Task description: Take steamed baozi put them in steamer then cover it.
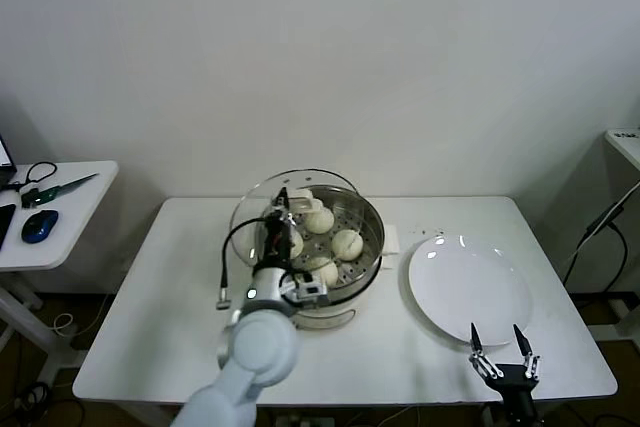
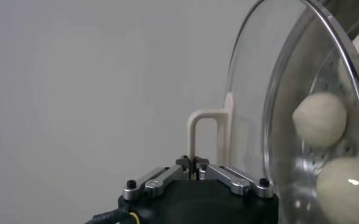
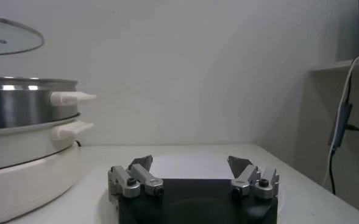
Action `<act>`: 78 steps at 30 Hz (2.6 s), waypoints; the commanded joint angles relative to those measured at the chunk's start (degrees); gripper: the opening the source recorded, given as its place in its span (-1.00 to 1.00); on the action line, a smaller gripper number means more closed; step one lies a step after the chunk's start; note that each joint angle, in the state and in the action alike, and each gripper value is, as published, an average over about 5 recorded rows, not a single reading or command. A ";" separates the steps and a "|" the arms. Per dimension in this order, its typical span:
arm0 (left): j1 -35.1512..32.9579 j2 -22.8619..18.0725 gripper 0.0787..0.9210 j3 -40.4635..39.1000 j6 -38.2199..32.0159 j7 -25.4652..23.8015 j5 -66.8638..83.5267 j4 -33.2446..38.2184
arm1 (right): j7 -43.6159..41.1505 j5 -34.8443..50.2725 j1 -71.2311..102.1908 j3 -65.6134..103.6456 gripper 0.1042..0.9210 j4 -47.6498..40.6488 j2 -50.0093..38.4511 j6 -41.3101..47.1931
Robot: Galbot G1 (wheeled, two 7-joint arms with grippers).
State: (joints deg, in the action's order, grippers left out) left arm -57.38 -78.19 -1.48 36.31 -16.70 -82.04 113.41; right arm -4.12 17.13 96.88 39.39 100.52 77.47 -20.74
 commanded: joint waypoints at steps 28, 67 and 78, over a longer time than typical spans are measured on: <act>0.79 -7.86 -0.87 -5.07 0.74 4.35 -6.58 -11.79 | 0.46 0.73 0.08 1.12 0.76 -0.02 0.37 -1.31; -4.59 2.48 0.52 -5.44 1.41 2.94 8.92 7.23 | 3.55 0.42 -1.34 -0.41 0.76 2.11 1.16 2.22; -17.73 6.41 0.77 11.34 -14.52 20.47 44.63 14.00 | 0.76 -1.10 -3.09 -1.51 0.76 -0.25 0.29 2.47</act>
State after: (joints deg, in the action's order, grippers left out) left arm -73.87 -74.37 10.73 22.43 0.53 -43.87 123.24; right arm -1.97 16.78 94.80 38.49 101.83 78.15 -18.70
